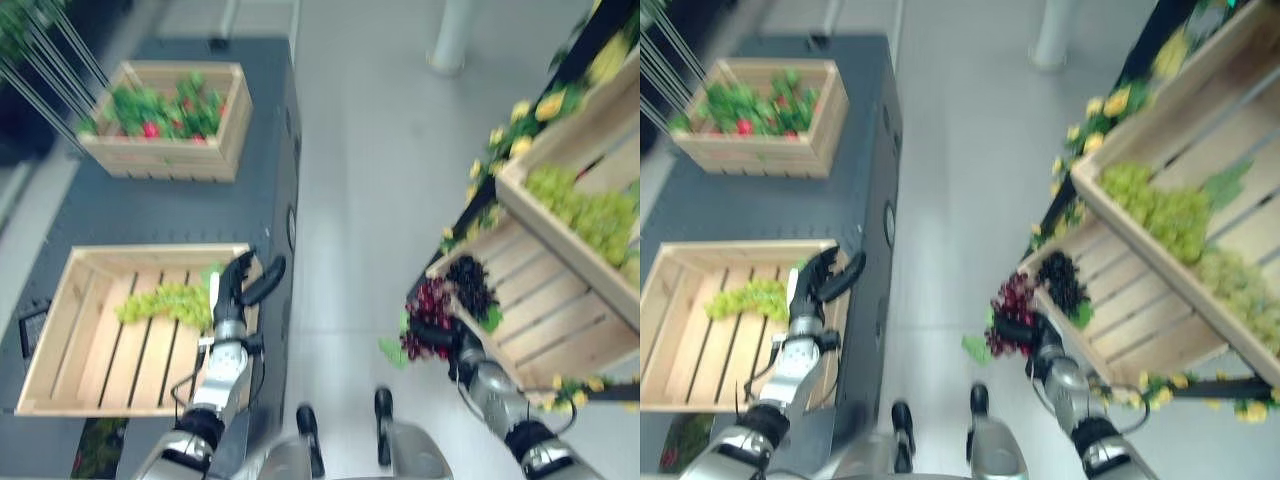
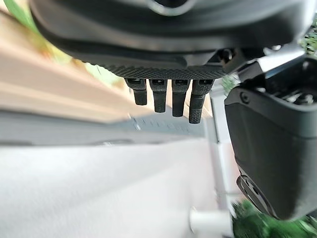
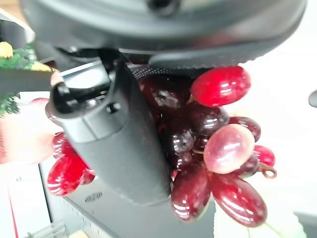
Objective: Pick up the fruits from the basket on one side to the basket on the other side
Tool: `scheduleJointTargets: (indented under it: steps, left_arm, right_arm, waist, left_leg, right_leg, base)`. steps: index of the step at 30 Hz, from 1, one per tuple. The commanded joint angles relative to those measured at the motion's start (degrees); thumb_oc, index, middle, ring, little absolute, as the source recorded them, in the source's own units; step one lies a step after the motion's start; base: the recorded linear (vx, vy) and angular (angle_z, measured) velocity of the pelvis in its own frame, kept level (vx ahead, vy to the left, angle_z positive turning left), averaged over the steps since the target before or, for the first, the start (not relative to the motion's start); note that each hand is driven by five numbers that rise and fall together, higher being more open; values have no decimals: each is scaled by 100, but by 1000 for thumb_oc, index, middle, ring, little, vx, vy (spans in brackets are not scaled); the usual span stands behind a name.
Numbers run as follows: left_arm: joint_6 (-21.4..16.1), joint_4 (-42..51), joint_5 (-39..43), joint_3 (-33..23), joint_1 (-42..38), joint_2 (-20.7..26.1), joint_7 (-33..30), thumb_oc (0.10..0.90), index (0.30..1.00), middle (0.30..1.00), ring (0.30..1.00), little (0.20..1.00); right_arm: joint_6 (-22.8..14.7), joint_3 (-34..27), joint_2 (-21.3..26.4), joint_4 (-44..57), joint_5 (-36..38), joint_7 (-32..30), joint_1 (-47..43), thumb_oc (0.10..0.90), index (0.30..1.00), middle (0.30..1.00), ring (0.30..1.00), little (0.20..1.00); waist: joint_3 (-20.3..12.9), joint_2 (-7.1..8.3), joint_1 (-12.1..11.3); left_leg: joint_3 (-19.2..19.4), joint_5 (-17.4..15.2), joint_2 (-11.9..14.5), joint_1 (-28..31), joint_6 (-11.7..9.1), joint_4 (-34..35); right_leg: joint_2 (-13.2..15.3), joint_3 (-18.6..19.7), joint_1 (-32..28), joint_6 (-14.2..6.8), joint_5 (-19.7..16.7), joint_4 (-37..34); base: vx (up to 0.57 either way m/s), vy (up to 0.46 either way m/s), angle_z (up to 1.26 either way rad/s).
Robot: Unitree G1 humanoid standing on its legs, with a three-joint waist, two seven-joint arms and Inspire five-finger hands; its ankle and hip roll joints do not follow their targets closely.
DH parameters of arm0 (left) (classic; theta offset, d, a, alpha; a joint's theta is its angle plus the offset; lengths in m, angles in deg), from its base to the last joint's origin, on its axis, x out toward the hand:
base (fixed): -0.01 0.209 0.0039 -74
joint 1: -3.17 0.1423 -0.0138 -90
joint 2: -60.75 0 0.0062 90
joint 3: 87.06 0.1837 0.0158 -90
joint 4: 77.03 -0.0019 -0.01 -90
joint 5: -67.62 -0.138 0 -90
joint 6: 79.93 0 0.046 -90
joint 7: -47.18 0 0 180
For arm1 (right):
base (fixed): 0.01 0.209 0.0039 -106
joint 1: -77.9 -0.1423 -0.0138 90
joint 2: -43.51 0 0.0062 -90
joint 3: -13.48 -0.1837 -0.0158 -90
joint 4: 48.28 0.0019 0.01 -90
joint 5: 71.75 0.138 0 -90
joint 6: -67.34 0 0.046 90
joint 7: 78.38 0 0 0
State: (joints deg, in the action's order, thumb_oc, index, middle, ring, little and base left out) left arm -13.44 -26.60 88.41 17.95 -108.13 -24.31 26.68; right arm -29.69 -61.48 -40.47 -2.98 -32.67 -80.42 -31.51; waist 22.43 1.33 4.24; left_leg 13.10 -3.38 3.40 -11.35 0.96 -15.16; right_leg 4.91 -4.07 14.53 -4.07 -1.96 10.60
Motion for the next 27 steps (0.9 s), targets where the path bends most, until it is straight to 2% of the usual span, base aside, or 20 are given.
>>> scheduleJointTargets:
  steps: [1, 8, 12, 16, 18, 27]
  left_arm:
    - [-671, 783, 163, -104, -478, 118, -152, 800, 900, 900, 900, 900]
    - [-543, 1482, 241, -68, -593, 153, -251, 800, 900, 900, 900, 900]
    - [-431, 1692, 256, -17, -627, 280, -175, 800, 900, 900, 900, 900]
    - [-430, 1760, 346, 123, -736, 461, -142, 800, 900, 900, 900, 900]
    - [-444, 1754, 389, 136, -784, 491, -131, 800, 900, 900, 900, 900]
    - [-373, 2048, 567, 193, -888, 808, -108, 800, 900, 900, 900, 900]
  right_arm:
    - [-761, -605, 696, 604, -216, -508, -293, 400, 300, 300, 300, 300]
    - [-806, -1116, 1387, 512, -70, -785, -658, 400, 300, 300, 300, 300]
    - [-944, -1321, 1638, 462, 110, -964, -825, 400, 300, 300, 300, 300]
    - [-986, -1540, 2210, 34, 234, -1110, -1231, 400, 300, 300, 300, 300]
    - [-939, -1585, 2316, -108, 279, -1099, -1347, 400, 300, 300, 300, 300]
    - [-165, -1368, 3156, -988, -147, -954, -1897, 400, 300, 300, 300, 300]
  waist:
    - [261, 71, 80]
    - [591, 122, 79]
    - [687, 142, 29]
    - [736, 141, -10]
    - [736, 142, -11]
    - [736, 171, -143]
  left_leg:
    - [-191, -889, 60, -563, -131, -1475]
    - [-327, -1231, 90, -1369, -79, -2549]
    - [-404, -1230, 70, -1619, -66, -2796]
    - [-542, -1247, 67, -1862, -64, -3087]
    - [-565, -1216, 68, -1946, -62, -3153]
    - [-655, -1106, 55, -2278, -46, -3221]
  right_leg:
    - [-114, -294, 253, 416, 979, 1450]
    - [-166, -312, 912, 546, 1197, 2321]
    - [-204, -330, 1125, 551, 1208, 2529]
    - [-249, -331, 1289, 586, 1278, 2745]
    - [-256, -333, 1359, 595, 1277, 2794]
    - [-276, -410, 1662, 574, 1214, 2889]
  base:
    - [-99, 33, -1]
    - [-71, 41, 2]
    - [-46, -5, -3]
    - [-19, -21, 9]
    - [0, 0, 0]
    - [-3, -34, 2]
